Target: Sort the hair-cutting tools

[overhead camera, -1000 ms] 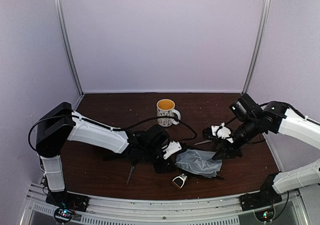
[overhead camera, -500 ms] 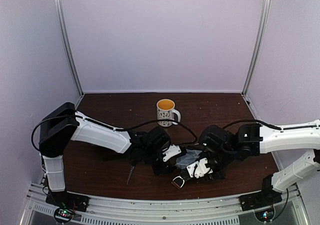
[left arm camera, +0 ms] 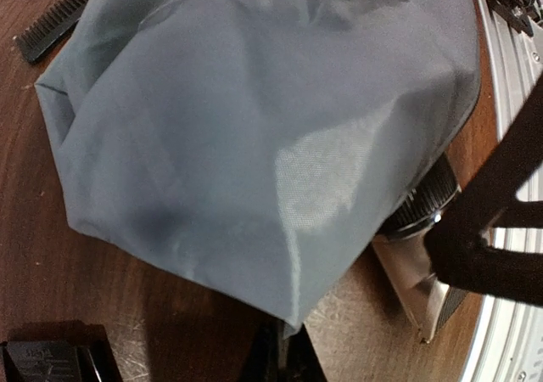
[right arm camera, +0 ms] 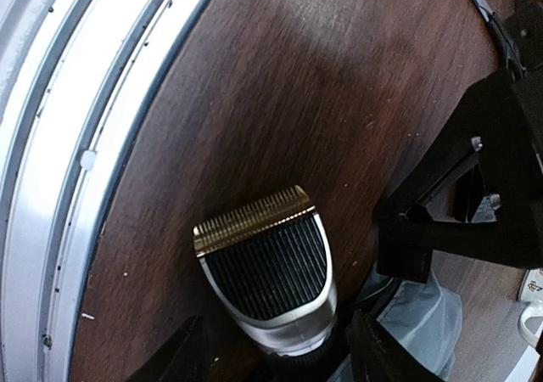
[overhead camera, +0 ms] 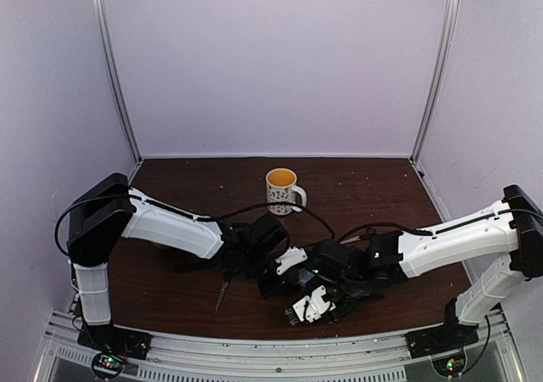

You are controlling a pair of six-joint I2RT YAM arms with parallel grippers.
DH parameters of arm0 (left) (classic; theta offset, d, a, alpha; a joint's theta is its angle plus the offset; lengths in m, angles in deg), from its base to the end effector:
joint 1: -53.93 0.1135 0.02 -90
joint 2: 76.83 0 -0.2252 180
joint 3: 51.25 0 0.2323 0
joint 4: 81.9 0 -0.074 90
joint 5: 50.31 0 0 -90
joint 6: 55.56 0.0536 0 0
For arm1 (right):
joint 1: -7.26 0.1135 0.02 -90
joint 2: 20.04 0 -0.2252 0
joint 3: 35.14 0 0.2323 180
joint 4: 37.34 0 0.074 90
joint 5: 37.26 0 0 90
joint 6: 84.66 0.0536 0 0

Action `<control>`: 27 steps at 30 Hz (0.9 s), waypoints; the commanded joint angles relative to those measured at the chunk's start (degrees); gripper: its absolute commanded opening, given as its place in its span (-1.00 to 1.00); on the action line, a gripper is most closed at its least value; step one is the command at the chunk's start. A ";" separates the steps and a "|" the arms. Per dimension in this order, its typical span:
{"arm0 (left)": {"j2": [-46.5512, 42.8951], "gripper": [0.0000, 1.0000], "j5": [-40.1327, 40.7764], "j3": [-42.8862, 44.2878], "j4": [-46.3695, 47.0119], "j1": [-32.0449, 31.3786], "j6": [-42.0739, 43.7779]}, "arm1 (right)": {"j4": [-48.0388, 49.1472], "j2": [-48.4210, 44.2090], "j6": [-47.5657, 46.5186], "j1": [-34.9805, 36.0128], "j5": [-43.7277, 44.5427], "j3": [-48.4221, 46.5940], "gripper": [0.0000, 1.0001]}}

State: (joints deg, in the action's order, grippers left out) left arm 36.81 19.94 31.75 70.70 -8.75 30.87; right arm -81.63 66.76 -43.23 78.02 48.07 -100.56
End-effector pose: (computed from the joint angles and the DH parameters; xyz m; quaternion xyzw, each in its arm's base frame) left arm 0.1565 -0.3424 0.0958 0.5082 0.8006 -0.2863 0.1370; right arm 0.0869 0.2622 0.1376 -0.8473 0.4859 0.0796 0.1990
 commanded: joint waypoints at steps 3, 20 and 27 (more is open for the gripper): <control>-0.21 -1.00 -3.47 1.42 -0.87 0.18 0.29 | 2.30 4.60 -1.04 0.59 2.17 -1.19 0.18; -5.80 -1.00 -14.24 2.80 -11.97 2.25 4.55 | -8.78 -4.61 1.73 -1.20 0.59 -3.48 -0.57; -5.47 -1.00 -27.86 6.84 -18.80 3.03 8.34 | -13.30 -6.48 4.99 -4.76 -6.26 -8.51 -0.57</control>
State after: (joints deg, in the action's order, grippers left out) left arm 32.44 2.43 35.07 57.50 -5.86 35.41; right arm -90.75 61.17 -40.96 75.02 46.28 -104.78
